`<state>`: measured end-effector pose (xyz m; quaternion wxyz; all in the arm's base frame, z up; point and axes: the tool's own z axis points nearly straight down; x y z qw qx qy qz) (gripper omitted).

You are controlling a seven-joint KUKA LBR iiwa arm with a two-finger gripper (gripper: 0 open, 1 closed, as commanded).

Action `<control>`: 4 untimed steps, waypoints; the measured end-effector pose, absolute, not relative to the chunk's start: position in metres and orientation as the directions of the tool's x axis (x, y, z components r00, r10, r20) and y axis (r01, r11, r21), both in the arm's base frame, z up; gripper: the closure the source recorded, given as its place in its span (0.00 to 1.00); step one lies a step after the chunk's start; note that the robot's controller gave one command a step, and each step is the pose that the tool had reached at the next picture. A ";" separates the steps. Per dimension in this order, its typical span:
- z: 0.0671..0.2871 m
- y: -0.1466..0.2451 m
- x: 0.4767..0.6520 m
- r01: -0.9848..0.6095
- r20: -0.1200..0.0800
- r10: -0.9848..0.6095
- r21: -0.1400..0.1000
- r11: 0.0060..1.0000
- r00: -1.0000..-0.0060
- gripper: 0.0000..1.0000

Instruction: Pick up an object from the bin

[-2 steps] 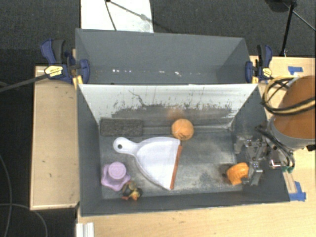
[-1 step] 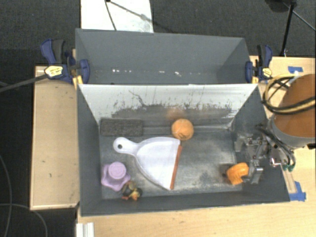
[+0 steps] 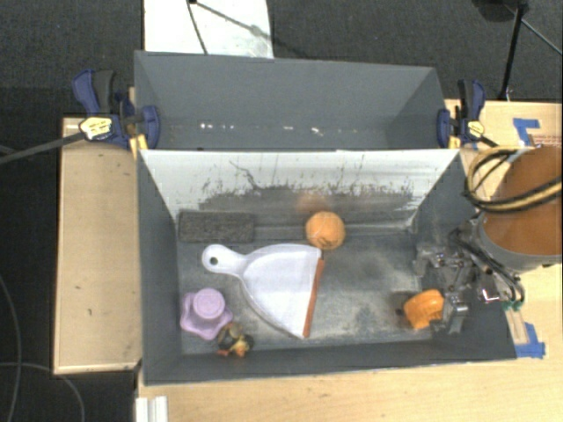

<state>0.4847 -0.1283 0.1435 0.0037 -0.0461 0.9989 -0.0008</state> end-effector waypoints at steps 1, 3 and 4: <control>0.071 -0.134 0.484 -0.219 -0.004 -0.219 -0.001 0.976 -0.976 1.00; 0.198 -0.143 0.509 -0.194 -0.003 -0.194 -0.001 0.981 -0.981 1.00; 0.198 -0.143 0.509 -0.194 -0.003 -0.194 -0.001 0.981 -0.981 1.00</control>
Offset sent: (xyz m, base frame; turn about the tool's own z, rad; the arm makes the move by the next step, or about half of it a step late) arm 0.0000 0.0000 0.0000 0.0000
